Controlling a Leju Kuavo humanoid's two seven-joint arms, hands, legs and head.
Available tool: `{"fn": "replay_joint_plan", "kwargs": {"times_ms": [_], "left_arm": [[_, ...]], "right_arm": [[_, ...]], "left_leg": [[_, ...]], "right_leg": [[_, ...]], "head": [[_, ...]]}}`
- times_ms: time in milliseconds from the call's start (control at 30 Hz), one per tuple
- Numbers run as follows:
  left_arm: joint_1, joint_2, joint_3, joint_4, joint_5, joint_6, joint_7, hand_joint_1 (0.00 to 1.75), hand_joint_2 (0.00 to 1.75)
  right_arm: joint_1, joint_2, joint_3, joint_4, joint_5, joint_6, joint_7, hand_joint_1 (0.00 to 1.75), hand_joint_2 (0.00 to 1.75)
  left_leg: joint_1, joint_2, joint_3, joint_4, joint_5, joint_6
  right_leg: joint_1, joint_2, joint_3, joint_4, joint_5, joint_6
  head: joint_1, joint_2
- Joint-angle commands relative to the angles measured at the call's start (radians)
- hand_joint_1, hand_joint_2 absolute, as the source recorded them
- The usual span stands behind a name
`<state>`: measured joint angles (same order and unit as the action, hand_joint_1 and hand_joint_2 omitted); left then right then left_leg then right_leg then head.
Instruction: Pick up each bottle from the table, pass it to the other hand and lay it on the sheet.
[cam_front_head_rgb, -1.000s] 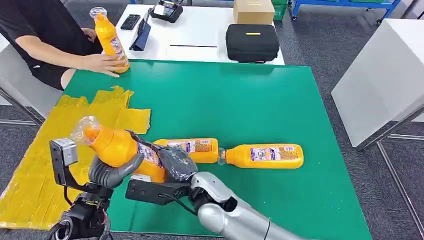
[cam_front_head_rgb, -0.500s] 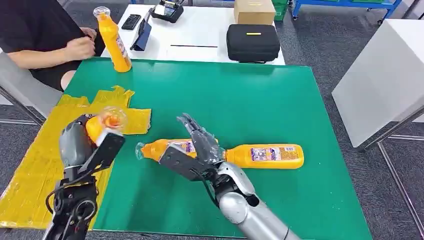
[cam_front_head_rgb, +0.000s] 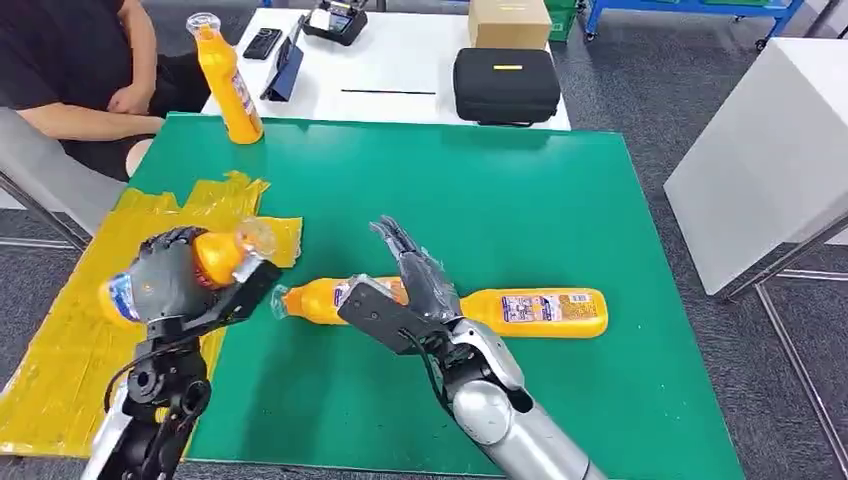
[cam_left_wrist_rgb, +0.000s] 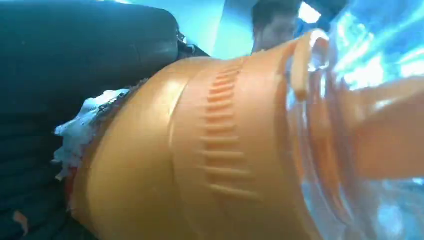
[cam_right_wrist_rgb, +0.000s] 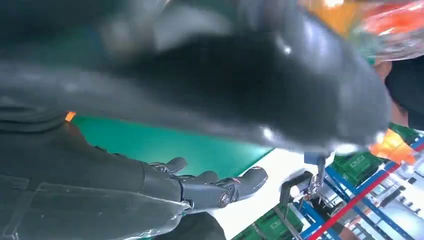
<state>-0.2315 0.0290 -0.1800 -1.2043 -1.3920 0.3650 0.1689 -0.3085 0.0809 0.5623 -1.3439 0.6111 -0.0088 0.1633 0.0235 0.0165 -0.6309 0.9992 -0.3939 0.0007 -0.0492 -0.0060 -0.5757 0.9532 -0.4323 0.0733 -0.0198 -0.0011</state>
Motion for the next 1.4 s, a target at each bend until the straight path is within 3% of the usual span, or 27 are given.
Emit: {"fn": "replay_joint_plan", "kwargs": {"times_ms": [33,67,100,133,300,600,633,800,1000,1067,1267,1400], "left_arm": [[-0.296,0.058,-0.290,0.582,-0.179,-0.026,0.106,1.75,1.75],[-0.310,0.064,-0.326,0.612,-0.179,-0.046,0.114,1.75,1.75],[-0.325,0.067,-0.352,0.649,-0.179,-0.064,0.118,0.70,1.75],[-0.332,0.062,-0.334,0.675,-0.179,-0.074,0.139,0.00,0.00],[-0.297,0.067,-0.280,0.651,-0.175,-0.126,0.150,0.00,0.00],[-0.199,0.036,-0.162,0.544,-0.174,-0.118,0.092,0.00,0.00],[-0.201,0.027,-0.144,0.527,-0.165,-0.123,0.083,0.00,0.00],[-0.187,0.015,-0.096,0.465,-0.126,-0.110,0.057,0.00,0.00],[-0.084,-0.008,0.025,0.123,0.219,-0.107,-0.068,0.00,0.00],[-0.050,-0.006,0.026,0.011,0.304,-0.119,-0.083,0.00,0.00],[-0.039,-0.018,0.032,-0.021,0.404,-0.103,-0.130,0.00,0.00],[-0.032,-0.011,-0.011,-0.210,0.552,-0.125,-0.156,0.00,0.00]], "right_arm": [[-0.054,-0.031,0.014,0.027,-0.001,0.035,-0.017,0.00,0.00],[-0.057,-0.031,0.018,0.031,0.002,0.044,-0.014,0.00,0.00],[-0.060,-0.033,0.027,0.041,0.007,0.059,-0.011,0.00,0.00],[-0.064,-0.036,0.037,0.052,0.017,0.070,-0.003,0.00,0.00],[-0.086,-0.054,0.065,0.140,0.086,0.160,0.072,0.00,0.00],[-0.119,-0.049,0.099,0.323,0.204,0.196,0.076,0.00,0.00],[-0.131,-0.042,0.096,0.361,0.215,0.199,0.077,0.00,1.75],[-0.161,-0.032,0.096,0.449,0.268,0.203,0.074,0.00,1.75],[-0.243,0.003,0.084,0.634,0.390,0.120,0.074,0.00,1.75],[-0.261,0.010,0.066,0.665,0.409,0.101,0.075,0.00,1.75],[-0.269,0.011,0.058,0.683,0.421,0.095,0.078,0.00,1.75],[-0.356,0.039,0.047,0.788,0.435,0.083,0.058,0.00,1.75]], "left_leg": [[0.000,-0.005,0.002,0.000,0.001,0.001],[0.000,-0.006,0.002,0.000,0.001,0.001],[0.000,-0.004,0.001,0.000,0.002,0.001],[0.000,-0.005,0.002,0.000,0.002,0.001],[0.000,0.001,0.004,0.000,0.001,0.001],[0.000,0.001,0.000,0.000,0.002,0.001],[0.001,0.000,0.001,0.000,0.001,0.001],[0.000,-0.001,-0.001,0.000,0.003,0.001],[0.000,0.000,-0.002,0.001,0.003,0.001],[0.000,0.000,-0.002,0.001,0.002,0.001],[0.000,-0.001,-0.001,0.001,0.003,0.001],[0.001,-0.001,-0.002,0.003,0.001,0.001]], "right_leg": [[0.000,-0.004,0.003,0.000,0.000,-0.005],[0.001,-0.005,0.004,0.001,-0.001,-0.006],[0.000,-0.004,0.002,0.001,0.001,-0.004],[0.001,-0.004,0.004,0.000,0.002,-0.007],[0.001,0.002,0.004,0.000,0.002,-0.007],[0.001,0.002,0.001,0.000,0.003,-0.004],[0.001,0.002,0.002,0.000,0.003,-0.006],[0.001,0.000,0.000,0.000,0.003,-0.004],[0.001,0.001,0.000,0.001,0.003,-0.004],[0.001,0.001,0.000,0.001,0.003,-0.005],[0.001,0.001,0.000,0.001,0.003,-0.005],[0.002,0.001,-0.001,0.003,0.002,-0.006]], "head": [[0.000,0.000],[0.000,0.000],[0.000,0.000],[0.000,0.000],[0.000,0.000],[0.000,0.000],[0.000,0.000],[0.000,0.000],[0.000,0.000],[0.000,0.000],[0.000,0.000],[0.000,0.000]]}}
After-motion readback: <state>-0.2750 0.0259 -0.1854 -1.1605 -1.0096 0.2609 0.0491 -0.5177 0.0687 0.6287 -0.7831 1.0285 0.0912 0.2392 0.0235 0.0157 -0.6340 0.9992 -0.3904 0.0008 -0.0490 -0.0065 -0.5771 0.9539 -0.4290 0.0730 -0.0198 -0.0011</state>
